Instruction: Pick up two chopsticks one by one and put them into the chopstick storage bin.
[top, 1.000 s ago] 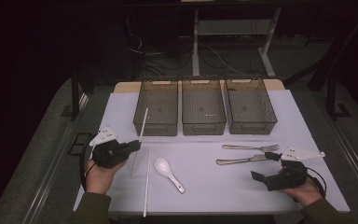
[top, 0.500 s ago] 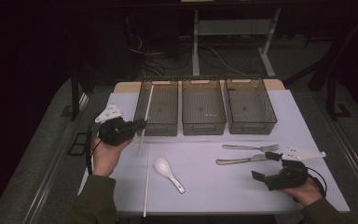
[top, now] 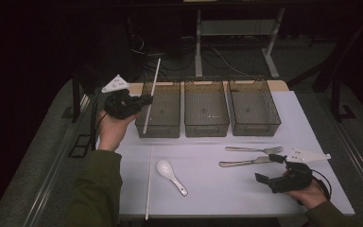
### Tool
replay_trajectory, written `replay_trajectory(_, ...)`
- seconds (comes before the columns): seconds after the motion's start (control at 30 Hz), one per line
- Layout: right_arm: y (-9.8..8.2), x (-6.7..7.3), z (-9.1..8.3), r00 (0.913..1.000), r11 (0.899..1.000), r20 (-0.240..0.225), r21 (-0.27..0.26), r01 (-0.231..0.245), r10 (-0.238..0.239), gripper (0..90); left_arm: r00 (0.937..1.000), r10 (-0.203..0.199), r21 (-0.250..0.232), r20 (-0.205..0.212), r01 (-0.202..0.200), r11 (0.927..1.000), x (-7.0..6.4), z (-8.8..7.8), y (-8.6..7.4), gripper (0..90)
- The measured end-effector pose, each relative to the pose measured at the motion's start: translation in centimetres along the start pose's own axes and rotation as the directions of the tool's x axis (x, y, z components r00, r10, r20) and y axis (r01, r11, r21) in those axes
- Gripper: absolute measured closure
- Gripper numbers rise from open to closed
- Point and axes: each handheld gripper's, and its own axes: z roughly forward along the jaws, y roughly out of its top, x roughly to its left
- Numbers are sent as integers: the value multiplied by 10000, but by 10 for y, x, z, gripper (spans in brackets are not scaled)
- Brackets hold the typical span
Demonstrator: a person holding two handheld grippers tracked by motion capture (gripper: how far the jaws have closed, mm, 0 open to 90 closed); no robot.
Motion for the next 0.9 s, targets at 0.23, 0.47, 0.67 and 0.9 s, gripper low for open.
replay_trajectory(0.23,0,0,0,10000,10000,-44,-29,0,0,36,9997,176,-162,-139,-179,9997,12,19,23,846)
replay_trajectory(0.47,0,0,-1,10000,10000,-72,-87,-31,31,36,9980,321,496,-545,-294,9983,25,46,19,846)
replay_trajectory(0.67,0,-1,-1,9999,10000,-129,-91,-32,31,36,9961,220,1453,-857,-93,9893,38,65,3,846)
replay_trajectory(0.9,0,0,-2,9998,9999,-158,-102,-78,76,36,9918,-229,2257,-1254,510,9729,48,79,-21,846)
